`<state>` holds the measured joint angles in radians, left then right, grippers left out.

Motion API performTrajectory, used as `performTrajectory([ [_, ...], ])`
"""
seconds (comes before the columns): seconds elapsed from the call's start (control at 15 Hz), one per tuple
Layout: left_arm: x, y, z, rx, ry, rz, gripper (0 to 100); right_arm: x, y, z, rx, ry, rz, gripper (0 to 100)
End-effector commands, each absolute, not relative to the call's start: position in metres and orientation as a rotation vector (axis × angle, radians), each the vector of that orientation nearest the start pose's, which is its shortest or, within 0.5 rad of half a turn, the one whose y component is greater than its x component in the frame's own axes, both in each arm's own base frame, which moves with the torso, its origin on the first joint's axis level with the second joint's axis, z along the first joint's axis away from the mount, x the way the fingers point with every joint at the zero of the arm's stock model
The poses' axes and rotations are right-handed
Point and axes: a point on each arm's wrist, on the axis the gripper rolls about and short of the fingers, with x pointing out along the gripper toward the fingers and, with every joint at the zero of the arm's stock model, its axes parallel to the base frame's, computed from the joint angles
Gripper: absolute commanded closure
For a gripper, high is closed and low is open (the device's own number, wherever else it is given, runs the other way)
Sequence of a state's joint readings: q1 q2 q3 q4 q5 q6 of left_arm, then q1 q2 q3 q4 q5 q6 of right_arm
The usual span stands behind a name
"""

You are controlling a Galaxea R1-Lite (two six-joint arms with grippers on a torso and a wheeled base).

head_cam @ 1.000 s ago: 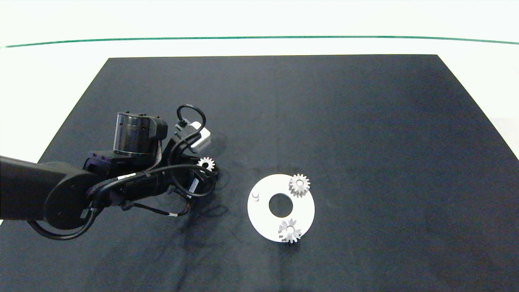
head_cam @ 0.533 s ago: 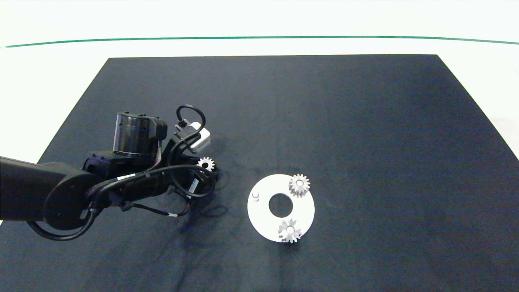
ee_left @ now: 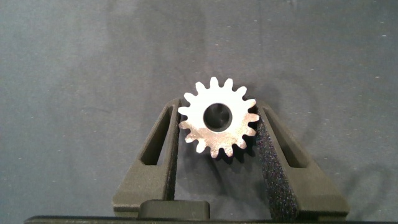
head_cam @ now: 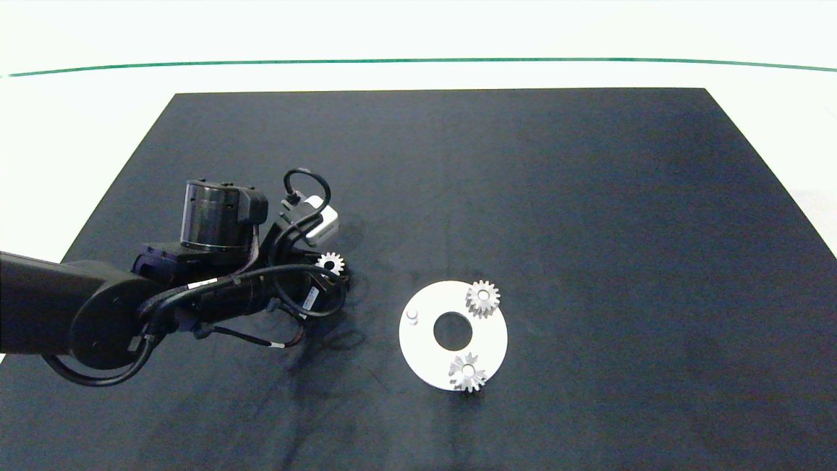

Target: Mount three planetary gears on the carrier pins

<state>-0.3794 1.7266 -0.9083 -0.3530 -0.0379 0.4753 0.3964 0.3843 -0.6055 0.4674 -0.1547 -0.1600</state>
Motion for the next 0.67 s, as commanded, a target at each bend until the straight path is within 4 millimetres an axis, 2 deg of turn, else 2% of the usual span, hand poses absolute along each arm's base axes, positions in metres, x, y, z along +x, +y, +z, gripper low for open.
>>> performTrajectory([
  [0.07,0.289,-0.117,0.174,0.54,0.356,-0.515,96,-0.022,-0.013,0.199,-0.228,0.222,0.259,0],
  [0.27,0.286,-0.117,0.173,0.538,0.358,-0.519,99,-0.023,-0.013,0.2,-0.223,0.216,0.256,0],
  [0.67,0.266,-0.118,0.191,0.536,0.305,-0.528,99,-0.023,-0.013,0.198,-0.224,0.219,0.258,0],
])
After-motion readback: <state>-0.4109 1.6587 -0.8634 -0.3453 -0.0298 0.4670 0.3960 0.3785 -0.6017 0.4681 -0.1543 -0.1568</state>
